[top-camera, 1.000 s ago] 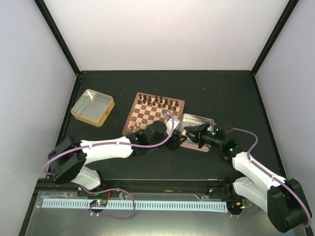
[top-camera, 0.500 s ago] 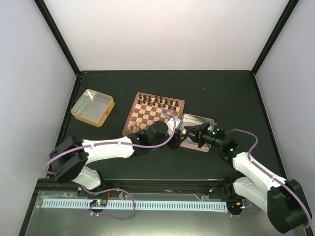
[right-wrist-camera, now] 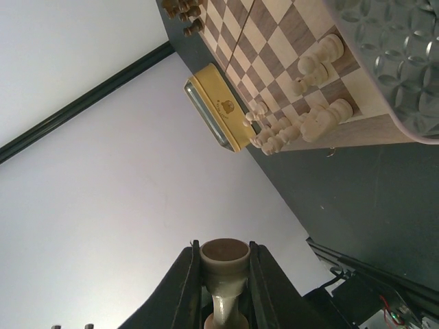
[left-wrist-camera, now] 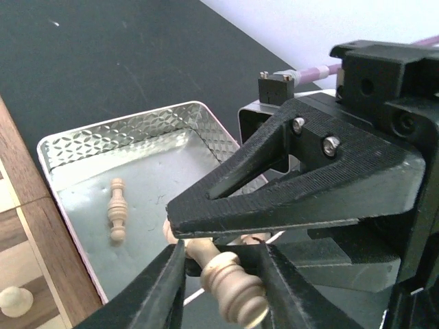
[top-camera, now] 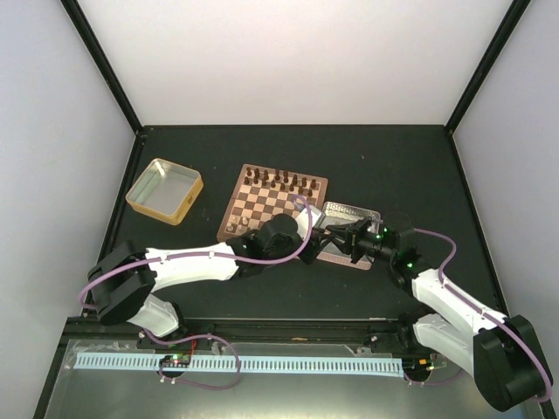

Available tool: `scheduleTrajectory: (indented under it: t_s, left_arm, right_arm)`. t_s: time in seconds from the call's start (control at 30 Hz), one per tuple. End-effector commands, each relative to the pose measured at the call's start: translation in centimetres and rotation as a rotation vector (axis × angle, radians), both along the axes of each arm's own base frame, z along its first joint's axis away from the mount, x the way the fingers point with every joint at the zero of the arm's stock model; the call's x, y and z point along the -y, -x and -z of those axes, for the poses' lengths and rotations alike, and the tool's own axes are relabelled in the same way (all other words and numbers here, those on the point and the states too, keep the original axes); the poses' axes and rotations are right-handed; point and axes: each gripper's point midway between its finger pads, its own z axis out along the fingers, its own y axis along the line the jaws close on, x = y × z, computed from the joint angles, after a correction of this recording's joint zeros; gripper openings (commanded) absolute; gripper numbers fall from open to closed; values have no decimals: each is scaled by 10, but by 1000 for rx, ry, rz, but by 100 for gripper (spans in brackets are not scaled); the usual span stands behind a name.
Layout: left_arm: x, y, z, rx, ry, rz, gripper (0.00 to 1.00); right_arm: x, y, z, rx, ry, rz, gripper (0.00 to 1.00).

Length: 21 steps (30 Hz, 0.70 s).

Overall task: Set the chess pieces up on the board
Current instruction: Place the chess piece on the chessboard.

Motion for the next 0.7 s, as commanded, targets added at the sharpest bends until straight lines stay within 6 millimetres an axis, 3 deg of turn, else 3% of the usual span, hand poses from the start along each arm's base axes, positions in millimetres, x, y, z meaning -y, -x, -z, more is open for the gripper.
scheduleTrajectory:
  t_s: [0.0,0.17,0.33,0.4,0.57,0.67]
  left_arm:
    - [8,-8,-30,61,48,-16,25]
    - [5,-11,-26,56,18,-42,8]
    - [-9,-18,-24,32,-95,-101,6]
    - [-18,-19,-22,1,-160,-110,6]
    - [-59,-20,-12,-136,-323,-124,6]
    - [-98,-17,-2,-252,-454,-149,6]
  right_arm:
    - [-4,2,-4,7,-9,-32,11]
    - [-4,1,-7,25,-4,-36,15]
    - [2,-6,-3,93,117,-27,47]
    - [8,-11,0,138,199,-22,54]
    - [27,-25,1,256,395,-7,61]
    - [38,-31,1,312,515,-4,62]
